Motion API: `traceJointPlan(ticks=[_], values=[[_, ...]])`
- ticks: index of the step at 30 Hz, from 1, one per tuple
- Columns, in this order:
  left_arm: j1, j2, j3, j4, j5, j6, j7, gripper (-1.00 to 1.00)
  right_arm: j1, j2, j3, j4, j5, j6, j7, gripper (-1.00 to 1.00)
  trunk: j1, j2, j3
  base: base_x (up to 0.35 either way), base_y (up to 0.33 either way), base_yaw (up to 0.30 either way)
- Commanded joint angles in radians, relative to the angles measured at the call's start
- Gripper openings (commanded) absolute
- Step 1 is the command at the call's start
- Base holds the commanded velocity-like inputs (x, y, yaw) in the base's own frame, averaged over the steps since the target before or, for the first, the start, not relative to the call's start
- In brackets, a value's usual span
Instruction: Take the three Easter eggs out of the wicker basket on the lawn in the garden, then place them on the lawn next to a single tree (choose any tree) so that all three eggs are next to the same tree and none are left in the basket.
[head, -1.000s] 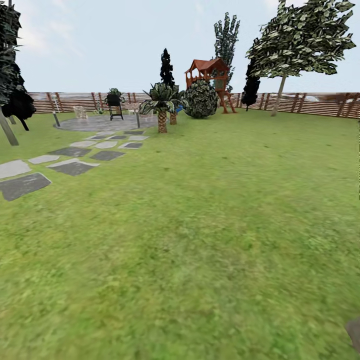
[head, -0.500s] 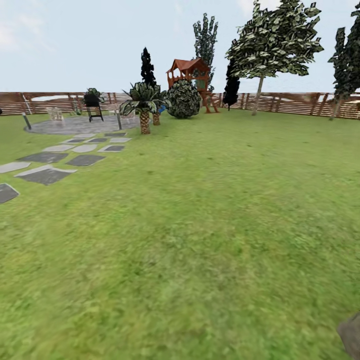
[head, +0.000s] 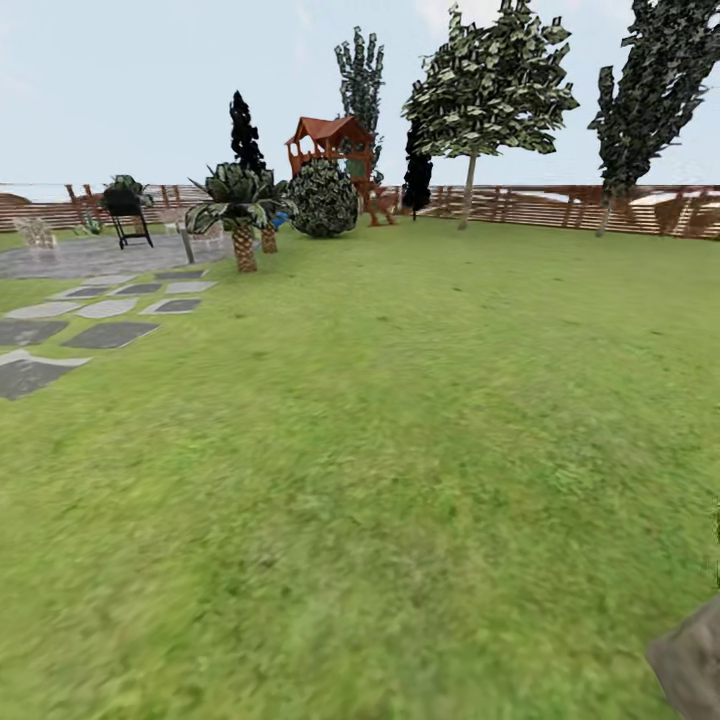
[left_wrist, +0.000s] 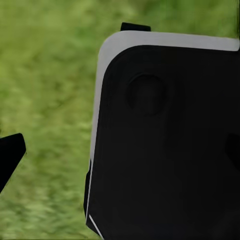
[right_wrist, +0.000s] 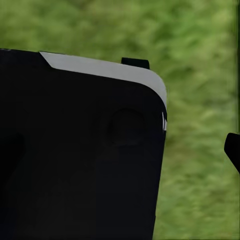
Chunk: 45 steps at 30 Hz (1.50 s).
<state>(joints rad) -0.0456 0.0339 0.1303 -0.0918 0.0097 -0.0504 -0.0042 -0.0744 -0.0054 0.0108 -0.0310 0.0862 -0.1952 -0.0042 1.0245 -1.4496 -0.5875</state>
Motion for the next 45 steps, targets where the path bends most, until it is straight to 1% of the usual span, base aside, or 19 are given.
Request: traceJointPlan(ticks=[1, 26, 45], values=[[0.0, 0.0, 0.005, 0.0, 0.001, -0.003, 0.0, 1.0, -0.001, 0.0, 0.0, 0.001, 0.009, -0.003, 0.0, 1.0, 0.001, 0.0, -0.001, 0.324, 0.0, -0.248], [-0.001, 0.0, 0.005, 0.001, 0.001, -0.003, 0.0, 1.0, -0.001, 0.0, 0.0, 0.002, 0.009, -0.003, 0.0, 1.0, 0.001, 0.0, -0.001, 0.324, 0.0, -0.246], [0.0, 0.0, 0.005, 0.001, 0.001, -0.003, 0.0, 1.0, -0.001, -0.001, 0.003, 0.002, 0.01, -0.003, -0.003, 1.0, 0.001, 0.0, -0.001, 0.324, 0.0, -0.016]])
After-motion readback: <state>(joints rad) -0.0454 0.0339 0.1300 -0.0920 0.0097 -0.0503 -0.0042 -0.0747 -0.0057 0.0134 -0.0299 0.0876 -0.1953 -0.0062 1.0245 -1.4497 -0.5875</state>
